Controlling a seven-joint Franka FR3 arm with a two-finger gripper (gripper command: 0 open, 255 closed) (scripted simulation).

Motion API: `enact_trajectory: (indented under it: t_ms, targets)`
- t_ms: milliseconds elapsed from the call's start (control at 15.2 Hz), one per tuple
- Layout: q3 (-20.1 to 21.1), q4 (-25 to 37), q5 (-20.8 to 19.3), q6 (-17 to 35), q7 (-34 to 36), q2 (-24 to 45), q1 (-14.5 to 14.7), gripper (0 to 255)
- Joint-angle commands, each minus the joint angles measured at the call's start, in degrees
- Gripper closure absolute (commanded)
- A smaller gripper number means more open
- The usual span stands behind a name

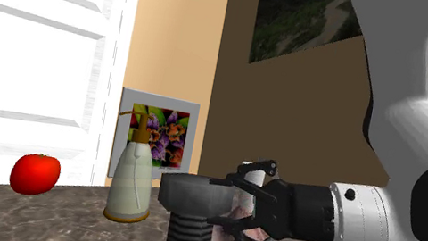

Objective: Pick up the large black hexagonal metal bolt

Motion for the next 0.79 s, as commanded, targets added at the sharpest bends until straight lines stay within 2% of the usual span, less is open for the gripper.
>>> enact_trajectory:
  t_ms: [0, 726]
  targets:
    - [-0.3, 0.0, -0.2, 0.0, 1.1, -1.3, 0.3, 255]
    - [-1.3, 0.1, -1.4, 0.1, 6.8, -7.4, 1.3, 255]
